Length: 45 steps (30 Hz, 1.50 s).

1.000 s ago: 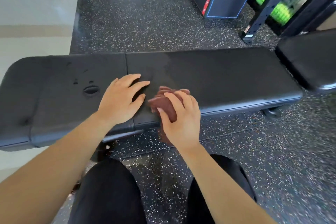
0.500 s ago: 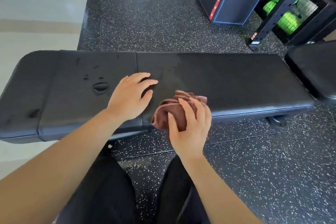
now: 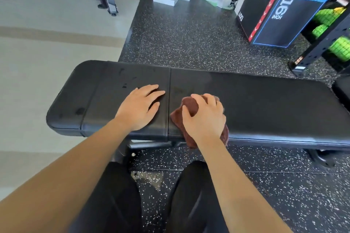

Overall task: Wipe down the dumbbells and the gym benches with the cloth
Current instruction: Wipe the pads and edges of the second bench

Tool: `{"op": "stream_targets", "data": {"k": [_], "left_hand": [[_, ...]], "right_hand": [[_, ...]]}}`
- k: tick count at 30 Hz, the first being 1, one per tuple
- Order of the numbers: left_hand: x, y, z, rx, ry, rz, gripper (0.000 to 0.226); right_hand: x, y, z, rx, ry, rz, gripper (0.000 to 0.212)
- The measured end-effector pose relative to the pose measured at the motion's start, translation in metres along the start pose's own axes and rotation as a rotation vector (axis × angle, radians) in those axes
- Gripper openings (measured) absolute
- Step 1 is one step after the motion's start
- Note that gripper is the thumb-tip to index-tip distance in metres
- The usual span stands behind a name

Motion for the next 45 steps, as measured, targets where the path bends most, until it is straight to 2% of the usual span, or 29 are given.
{"op": "stream_targets", "data": {"k": [3,11,14,17,21,26,29,32,36,38,41,45], "left_hand": [[0.002,-0.001,0.000,-0.017,0.010,-0.010,0.043],[0.004,-0.002,0.001,-0.018,0.020,-0.008,0.043],[0.004,-0.002,0.000,-0.026,0.021,-0.003,0.043],[0.004,-0.004,-0.001,-0.039,0.015,-0.002,0.043],[0.006,-0.003,0.001,-0.049,0.014,-0.013,0.043],[0.006,-0.001,0.000,-0.053,0.019,-0.033,0.042],[0.005,-0.001,-0.001,-0.054,0.020,-0.034,0.042],[0.005,-0.002,-0.002,-0.064,0.013,-0.028,0.042],[0.006,-0.001,0.000,-0.067,0.008,-0.037,0.043],[0.006,0.000,0.001,-0.067,0.010,-0.042,0.045],[0.006,0.000,0.001,-0.070,0.012,-0.050,0.045],[0.005,0.001,0.002,-0.081,0.014,-0.053,0.043]], "right_hand": [[0.002,-0.006,-0.021,-0.034,0.066,-0.111,0.060],[0.014,0.003,0.035,0.164,0.080,-0.038,0.040],[0.010,0.007,0.015,0.116,0.118,-0.048,0.036],[0.003,0.002,-0.013,0.048,0.203,-0.137,0.042],[0.009,-0.001,0.013,0.073,0.159,-0.128,0.035],[0.033,0.001,0.075,0.184,0.046,-0.047,0.033],[0.037,0.002,0.087,0.270,0.020,-0.073,0.043],[0.027,0.003,0.074,0.336,0.130,-0.103,0.064],[0.016,-0.002,0.046,0.265,0.291,-0.063,0.075],[0.019,-0.010,0.042,0.171,0.284,-0.092,0.067],[0.025,-0.016,0.052,0.072,0.192,-0.045,0.044],[0.034,-0.017,0.091,0.105,0.178,0.025,0.032]]}}
Point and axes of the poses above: each hand's wrist, its own z-axis towards the middle knuckle, its own y-axis out of the back of the hand, x = y × z, the point moved 2 cm from there along z, towards the middle knuckle, and after that the axes turned 11 degrees about -z, right-handed, at the moved point
